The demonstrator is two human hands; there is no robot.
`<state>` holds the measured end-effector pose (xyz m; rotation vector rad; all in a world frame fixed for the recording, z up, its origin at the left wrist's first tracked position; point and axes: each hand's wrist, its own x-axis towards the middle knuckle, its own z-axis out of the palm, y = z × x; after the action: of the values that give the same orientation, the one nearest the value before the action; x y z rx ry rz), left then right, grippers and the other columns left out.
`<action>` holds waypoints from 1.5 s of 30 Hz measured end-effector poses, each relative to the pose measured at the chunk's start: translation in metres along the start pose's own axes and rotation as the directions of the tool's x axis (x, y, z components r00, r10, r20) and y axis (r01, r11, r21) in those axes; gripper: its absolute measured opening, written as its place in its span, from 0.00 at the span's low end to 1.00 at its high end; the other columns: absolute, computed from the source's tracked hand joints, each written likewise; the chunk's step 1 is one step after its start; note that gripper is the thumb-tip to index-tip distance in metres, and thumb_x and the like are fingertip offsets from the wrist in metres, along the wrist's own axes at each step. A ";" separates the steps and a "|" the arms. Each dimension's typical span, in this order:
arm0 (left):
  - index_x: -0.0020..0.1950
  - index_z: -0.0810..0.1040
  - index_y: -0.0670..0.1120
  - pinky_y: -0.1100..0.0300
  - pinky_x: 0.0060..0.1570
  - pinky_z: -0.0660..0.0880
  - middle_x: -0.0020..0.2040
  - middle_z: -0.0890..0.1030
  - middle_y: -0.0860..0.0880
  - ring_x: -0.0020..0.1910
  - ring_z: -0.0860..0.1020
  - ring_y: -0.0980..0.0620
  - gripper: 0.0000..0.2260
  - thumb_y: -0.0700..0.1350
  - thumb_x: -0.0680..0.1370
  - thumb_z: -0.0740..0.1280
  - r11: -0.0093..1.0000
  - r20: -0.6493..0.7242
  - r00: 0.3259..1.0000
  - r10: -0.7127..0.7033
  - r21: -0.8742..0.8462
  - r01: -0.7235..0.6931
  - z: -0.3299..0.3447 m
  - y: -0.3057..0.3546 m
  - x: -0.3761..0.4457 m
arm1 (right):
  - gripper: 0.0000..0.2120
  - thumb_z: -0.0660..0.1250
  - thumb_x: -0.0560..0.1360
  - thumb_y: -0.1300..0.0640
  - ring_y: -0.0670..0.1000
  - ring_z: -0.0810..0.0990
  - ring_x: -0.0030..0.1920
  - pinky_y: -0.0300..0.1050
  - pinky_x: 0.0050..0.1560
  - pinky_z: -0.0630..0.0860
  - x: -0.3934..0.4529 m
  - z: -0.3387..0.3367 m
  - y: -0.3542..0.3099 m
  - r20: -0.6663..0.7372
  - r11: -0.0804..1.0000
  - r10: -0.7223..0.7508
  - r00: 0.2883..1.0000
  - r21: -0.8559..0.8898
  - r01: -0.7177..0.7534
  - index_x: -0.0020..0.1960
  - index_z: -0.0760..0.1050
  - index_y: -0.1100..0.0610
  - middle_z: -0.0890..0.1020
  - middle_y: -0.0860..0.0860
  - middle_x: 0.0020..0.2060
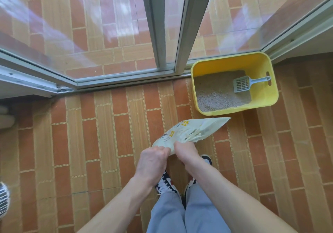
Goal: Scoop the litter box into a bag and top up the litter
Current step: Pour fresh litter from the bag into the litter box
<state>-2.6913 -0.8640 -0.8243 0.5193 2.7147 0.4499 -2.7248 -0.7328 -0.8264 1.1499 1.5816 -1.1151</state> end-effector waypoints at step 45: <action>0.48 0.73 0.47 0.57 0.34 0.71 0.42 0.75 0.51 0.38 0.75 0.48 0.13 0.56 0.73 0.65 0.990 0.000 0.994 -0.106 -0.095 0.106 0.053 0.057 -0.024 | 0.18 0.60 0.80 0.52 0.50 0.61 0.28 0.46 0.30 0.61 -0.099 -0.084 0.041 -0.058 0.866 -0.444 0.894 -0.285 0.411 0.32 0.63 0.54 0.65 0.48 0.25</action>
<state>-2.6337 -0.8108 -0.8445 0.3467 2.6945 0.5484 -2.6762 -0.6641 -0.7196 0.7115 2.0821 -1.0767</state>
